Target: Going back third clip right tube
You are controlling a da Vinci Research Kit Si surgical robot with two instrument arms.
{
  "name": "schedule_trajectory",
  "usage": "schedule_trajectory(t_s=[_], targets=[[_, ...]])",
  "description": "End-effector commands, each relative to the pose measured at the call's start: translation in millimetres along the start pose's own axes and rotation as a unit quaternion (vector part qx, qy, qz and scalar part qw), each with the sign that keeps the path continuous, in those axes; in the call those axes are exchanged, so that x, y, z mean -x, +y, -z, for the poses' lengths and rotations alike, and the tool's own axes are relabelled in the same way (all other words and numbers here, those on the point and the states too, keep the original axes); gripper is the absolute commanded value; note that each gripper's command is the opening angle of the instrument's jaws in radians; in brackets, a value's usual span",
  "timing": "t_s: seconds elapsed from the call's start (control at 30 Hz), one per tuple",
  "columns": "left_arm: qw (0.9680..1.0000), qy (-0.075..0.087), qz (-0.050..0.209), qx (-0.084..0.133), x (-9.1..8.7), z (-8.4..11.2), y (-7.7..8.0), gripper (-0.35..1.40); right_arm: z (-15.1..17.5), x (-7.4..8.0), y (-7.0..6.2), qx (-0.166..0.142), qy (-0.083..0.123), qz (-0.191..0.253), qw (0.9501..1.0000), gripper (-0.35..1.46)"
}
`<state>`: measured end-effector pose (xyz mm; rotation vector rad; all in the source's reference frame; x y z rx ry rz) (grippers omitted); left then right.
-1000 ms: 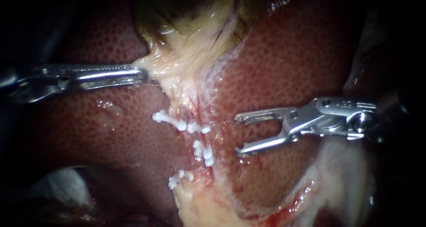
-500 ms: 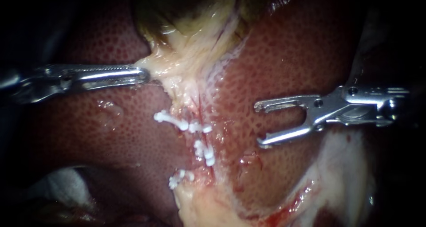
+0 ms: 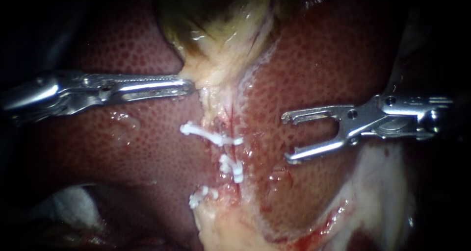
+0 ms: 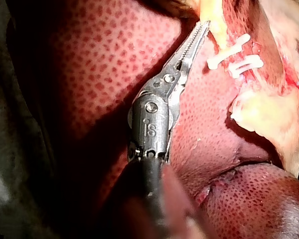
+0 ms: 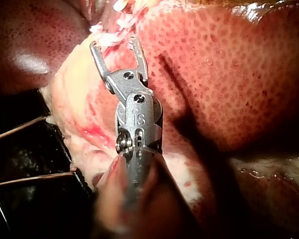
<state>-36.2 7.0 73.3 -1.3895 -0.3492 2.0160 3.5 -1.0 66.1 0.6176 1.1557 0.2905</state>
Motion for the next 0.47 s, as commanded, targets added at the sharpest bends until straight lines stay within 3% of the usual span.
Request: schedule_trajectory(t_s=[0.03, 0.47], targets=[[1.0000, -0.003, 0.003, 0.001, 0.2, -0.3, 0.1, -0.35, 0.0, 0.0, 0.1, 0.000, 0.000, 0.000, 1.0000, 0.50], [1.0000, -0.004, 0.002, 0.003, 0.5, -0.7, 0.3, -0.35, 0.0, 0.0, 0.1, 0.000, 0.000, 0.000, 1.0000, 0.50]])
